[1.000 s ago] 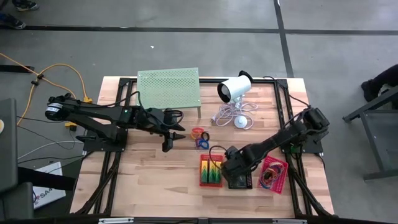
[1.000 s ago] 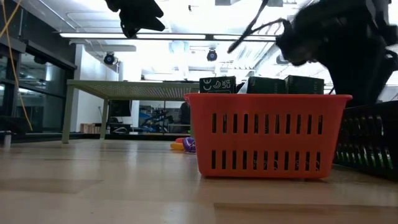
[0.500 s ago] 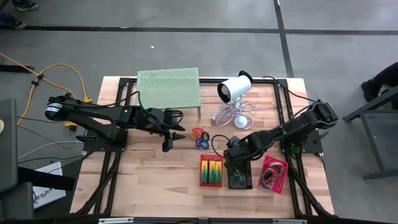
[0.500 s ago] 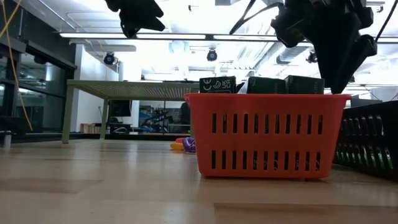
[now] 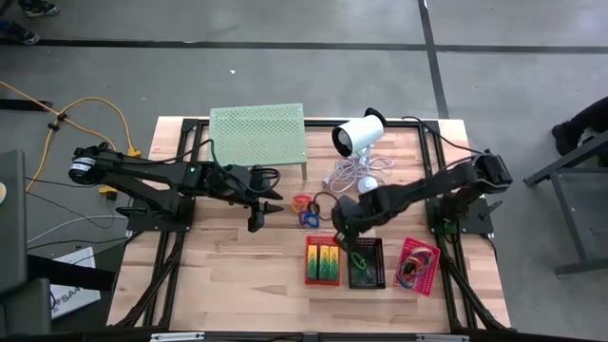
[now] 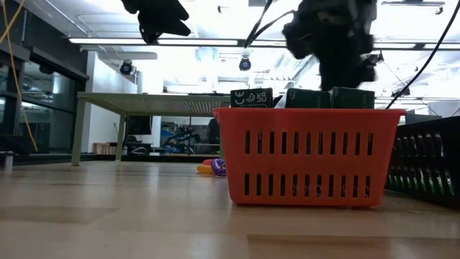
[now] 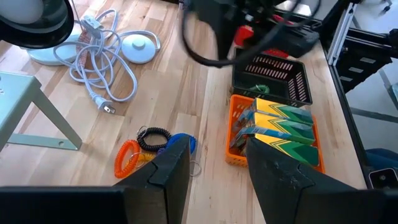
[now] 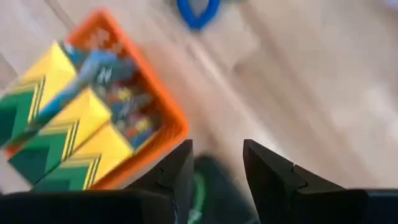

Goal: Pick & Place Office Desk Supplies
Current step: Put the black wrist coil into the black basket

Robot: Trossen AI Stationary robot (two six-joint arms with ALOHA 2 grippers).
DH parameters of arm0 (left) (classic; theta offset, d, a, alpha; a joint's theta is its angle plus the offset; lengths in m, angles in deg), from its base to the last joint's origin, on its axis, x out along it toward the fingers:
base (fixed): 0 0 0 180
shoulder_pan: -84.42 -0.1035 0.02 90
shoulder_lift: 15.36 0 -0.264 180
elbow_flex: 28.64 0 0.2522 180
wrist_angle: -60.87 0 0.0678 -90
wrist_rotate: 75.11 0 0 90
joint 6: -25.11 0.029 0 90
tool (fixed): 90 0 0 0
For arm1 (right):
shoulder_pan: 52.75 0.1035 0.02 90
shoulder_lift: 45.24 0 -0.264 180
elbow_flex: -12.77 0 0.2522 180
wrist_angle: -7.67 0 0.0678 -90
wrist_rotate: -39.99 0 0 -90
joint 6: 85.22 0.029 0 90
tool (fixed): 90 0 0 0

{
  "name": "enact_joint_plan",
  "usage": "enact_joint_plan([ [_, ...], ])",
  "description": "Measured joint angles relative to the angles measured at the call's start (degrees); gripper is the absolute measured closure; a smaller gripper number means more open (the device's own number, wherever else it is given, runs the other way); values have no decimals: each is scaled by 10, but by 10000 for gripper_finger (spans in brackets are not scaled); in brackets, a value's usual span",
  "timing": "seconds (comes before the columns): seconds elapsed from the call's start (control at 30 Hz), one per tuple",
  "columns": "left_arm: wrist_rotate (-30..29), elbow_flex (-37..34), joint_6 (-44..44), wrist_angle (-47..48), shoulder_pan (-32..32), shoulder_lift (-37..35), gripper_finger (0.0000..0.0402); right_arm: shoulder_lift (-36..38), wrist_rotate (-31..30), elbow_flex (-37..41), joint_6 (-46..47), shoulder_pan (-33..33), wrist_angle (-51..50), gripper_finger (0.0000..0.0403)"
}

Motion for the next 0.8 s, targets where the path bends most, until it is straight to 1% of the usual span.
enact_joint_plan([
  [0.17,0,0,0,0,0,0,249,-18,4,1,-125,-56,65,275],
  [0.27,0,0,0,0,0,0,249,-28,6,-1,-204,-88,125,275],
  [0.4,0,0,0,0,0,0,249,-28,16,0,-291,-128,168,275],
  [0.6,0,0,0,-1,0,0,249,-28,19,0,-363,-161,195,275],
  [0.8,0,0,0,0,0,0,249,-28,12,0,-387,-166,207,275],
])
